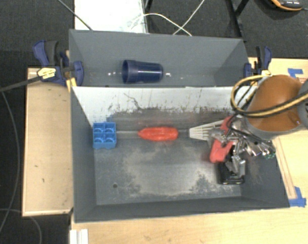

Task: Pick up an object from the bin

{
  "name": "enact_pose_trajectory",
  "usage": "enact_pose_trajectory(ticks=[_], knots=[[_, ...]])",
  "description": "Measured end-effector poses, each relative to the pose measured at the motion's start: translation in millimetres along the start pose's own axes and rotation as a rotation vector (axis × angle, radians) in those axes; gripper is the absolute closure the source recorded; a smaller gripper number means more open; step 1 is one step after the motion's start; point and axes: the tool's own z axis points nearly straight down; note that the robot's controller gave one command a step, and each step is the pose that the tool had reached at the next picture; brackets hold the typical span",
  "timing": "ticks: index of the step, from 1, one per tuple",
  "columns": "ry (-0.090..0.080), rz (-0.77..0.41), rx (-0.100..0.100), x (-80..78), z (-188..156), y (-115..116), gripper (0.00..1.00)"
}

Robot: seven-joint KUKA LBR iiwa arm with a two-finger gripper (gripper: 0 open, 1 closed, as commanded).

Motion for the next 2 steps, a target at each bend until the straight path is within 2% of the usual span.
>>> enact_pose_trajectory(ticks=[1, 2], knots=[[0.0, -0.039, 0.002, 26.1, -2, 19, 0.0], [0.01, 0.019, -0.017, -9.0, 2, -17, 0.0]])
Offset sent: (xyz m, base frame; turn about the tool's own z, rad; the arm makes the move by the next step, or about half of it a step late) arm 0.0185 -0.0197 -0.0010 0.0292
